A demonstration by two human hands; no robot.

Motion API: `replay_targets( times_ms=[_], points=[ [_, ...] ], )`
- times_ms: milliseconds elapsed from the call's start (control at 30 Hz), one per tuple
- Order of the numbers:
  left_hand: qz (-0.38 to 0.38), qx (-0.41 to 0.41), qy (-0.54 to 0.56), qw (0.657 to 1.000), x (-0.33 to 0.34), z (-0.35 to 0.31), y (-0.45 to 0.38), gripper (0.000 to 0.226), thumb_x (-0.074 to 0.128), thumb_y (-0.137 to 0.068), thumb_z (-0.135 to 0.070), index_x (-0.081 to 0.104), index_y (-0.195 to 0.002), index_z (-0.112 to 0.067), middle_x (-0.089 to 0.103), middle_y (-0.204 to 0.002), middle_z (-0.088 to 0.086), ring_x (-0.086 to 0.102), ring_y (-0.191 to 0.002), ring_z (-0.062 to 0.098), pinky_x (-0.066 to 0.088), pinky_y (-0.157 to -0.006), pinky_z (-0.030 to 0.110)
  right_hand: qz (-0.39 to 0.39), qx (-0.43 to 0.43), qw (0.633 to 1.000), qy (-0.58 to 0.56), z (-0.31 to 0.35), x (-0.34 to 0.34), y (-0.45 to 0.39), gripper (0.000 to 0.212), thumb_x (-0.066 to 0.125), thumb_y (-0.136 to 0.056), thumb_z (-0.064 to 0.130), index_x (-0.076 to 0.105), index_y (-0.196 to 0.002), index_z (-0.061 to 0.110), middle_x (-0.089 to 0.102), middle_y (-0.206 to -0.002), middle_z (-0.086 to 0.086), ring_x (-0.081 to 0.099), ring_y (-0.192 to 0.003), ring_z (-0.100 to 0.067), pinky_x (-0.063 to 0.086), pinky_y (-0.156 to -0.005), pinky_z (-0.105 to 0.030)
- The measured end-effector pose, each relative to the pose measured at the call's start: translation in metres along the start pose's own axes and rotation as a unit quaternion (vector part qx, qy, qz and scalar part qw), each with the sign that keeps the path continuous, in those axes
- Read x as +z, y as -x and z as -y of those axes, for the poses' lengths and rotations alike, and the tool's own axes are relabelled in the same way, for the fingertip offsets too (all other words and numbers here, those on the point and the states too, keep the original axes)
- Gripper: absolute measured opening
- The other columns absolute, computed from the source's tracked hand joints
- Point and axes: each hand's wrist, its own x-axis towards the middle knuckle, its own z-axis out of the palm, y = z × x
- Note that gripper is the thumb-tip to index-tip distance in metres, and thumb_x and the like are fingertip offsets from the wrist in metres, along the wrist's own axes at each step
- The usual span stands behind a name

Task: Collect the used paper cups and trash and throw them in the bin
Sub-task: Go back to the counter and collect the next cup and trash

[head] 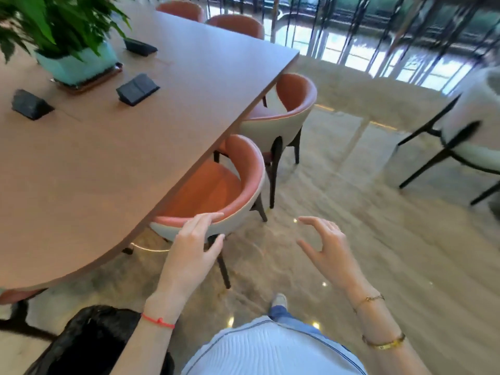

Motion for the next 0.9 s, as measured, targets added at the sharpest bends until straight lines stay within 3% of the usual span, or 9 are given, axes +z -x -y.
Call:
replay_targets(
  times_ms=[67,200,400,533,633,767,900],
  points=[
    [0.01,0.025,0.017,0.999,0.027,-0.029,-0.039,0.039,0.067,-0.087,-0.019,0.056,-0.124,-0.024,0.058,-0.117,-0.015,0.052,-0.111,-0.001,0.042,-0.098,0.018,-0.019,0.016,1.0,0.006,-0.03,-0.031,-0.016,0.04,0.073,-0.083,0.018,0.062,-0.121,0.016,0.064,-0.119,0.0,0.053,-0.116,-0.017,0.028,-0.096,-0.012],
    [0.044,0.062,0.034,0.997,0.076,-0.078,-0.106,0.039,0.068,-0.086,-0.017,0.058,-0.124,-0.021,0.061,-0.116,-0.01,0.055,-0.11,0.007,0.044,-0.097,0.026,-0.053,0.049,0.997,0.005,-0.083,-0.079,-0.042,0.04,0.071,-0.085,0.022,0.06,-0.123,0.017,0.062,-0.121,0.004,0.05,-0.119,-0.012,0.031,-0.099,-0.015],
    [0.076,0.104,0.036,0.991,0.126,-0.124,-0.192,0.042,0.072,-0.083,-0.014,0.059,-0.123,-0.02,0.061,-0.116,-0.01,0.056,-0.109,0.006,0.038,-0.096,0.016,-0.102,0.107,0.989,-0.01,-0.138,-0.124,-0.087,0.039,0.073,-0.083,0.018,0.062,-0.12,0.016,0.063,-0.118,0.002,0.054,-0.115,-0.013,0.029,-0.096,-0.008],
    [0.109,0.124,0.045,0.985,0.164,-0.139,-0.258,0.044,0.071,-0.083,-0.014,0.059,-0.125,-0.018,0.061,-0.122,-0.007,0.054,-0.117,0.008,0.041,-0.102,0.026,-0.129,0.136,0.982,-0.01,-0.177,-0.143,-0.131,0.039,0.074,-0.082,0.016,0.063,-0.12,0.014,0.065,-0.117,0.0,0.056,-0.113,-0.015,0.031,-0.095,-0.011],
    [0.119,0.137,0.046,0.982,0.195,-0.151,-0.318,0.043,0.07,-0.084,-0.013,0.059,-0.125,-0.018,0.061,-0.122,-0.006,0.054,-0.117,0.01,0.039,-0.103,0.025,-0.14,0.153,0.978,-0.008,-0.209,-0.158,-0.177,0.039,0.074,-0.082,0.016,0.063,-0.12,0.012,0.065,-0.118,-0.001,0.056,-0.114,-0.016,0.033,-0.097,-0.014],
    [0.117,0.157,0.057,0.979,0.227,-0.177,-0.413,0.043,0.07,-0.085,-0.014,0.058,-0.125,-0.019,0.061,-0.12,-0.007,0.055,-0.116,0.011,0.043,-0.103,0.032,-0.16,0.158,0.974,-0.005,-0.247,-0.191,-0.257,0.04,0.074,-0.082,0.018,0.063,-0.12,0.013,0.065,-0.118,0.0,0.055,-0.114,-0.014,0.029,-0.095,-0.008],
    [0.109,0.184,0.057,0.975,0.252,-0.208,-0.513,0.043,0.068,-0.085,-0.018,0.056,-0.126,-0.026,0.06,-0.12,-0.011,0.053,-0.117,0.005,0.04,-0.102,0.024,-0.179,0.145,0.973,0.0,-0.283,-0.234,-0.348,0.039,0.073,-0.083,0.022,0.063,-0.12,0.017,0.064,-0.117,0.004,0.054,-0.113,-0.009,0.029,-0.095,-0.007]
  ],
)
